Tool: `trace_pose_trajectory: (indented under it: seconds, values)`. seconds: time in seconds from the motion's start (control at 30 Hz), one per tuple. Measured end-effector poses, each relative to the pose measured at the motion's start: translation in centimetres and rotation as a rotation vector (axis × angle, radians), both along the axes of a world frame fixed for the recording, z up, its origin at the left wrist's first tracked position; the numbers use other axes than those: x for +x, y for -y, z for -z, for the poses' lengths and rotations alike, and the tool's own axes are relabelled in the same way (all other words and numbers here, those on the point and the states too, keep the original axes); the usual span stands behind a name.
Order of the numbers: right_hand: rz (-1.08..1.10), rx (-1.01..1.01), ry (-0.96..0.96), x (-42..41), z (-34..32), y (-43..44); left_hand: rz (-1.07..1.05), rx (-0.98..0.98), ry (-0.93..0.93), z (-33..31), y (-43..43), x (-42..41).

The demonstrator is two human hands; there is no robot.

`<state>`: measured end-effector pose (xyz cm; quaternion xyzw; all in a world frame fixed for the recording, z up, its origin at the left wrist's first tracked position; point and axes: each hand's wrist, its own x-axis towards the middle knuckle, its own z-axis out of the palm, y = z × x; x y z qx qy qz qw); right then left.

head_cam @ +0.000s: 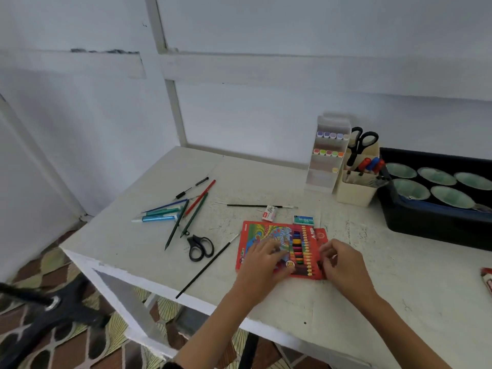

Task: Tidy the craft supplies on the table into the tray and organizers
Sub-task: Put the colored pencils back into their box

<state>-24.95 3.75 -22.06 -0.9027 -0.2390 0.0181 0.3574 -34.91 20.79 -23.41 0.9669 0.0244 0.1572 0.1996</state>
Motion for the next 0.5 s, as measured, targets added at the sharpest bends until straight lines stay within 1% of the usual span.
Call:
trace_pose_trajectory:
  seconds: [0.1, 0.17, 0.23, 0.3, 0.37, 0.43, 0.5]
  values:
    - [0.026, -0.033, 0.066, -0.1, -1.3, -2.7, -0.085, -0.055, 0.153, -0.4, -1.6, -1.1]
    - [-0.038, -0.011, 0.062, -0.4, -2.2, -5.2, -0.162, -0.066, 0.21, -0.9, -3.9, -2.0]
    - [-0.129, 0.01, 0.009, -1.0, -2.8, -8.2, -0.274, -0.085, 0.251, -1.3, -6.8, -2.9]
    - [-0.207, 0.018, -0.039, -1.4, -3.3, -11.0, -0.399, -0.123, 0.277, -1.5, -9.5, -3.7]
    - [-0.233, 0.035, -0.086, -1.8, -3.4, -14.2, -0.508, -0.174, 0.296, -1.5, -12.4, -4.6]
    - [-0.209, 0.078, -0.137, -2.4, -3.3, -17.5, -0.584, -0.217, 0.3, -1.5, -15.2, -5.2]
    - [-0.188, 0.099, -0.149, -2.8, -3.2, -20.8, -0.651, -0.261, 0.271, -1.5, -17.6, -5.5]
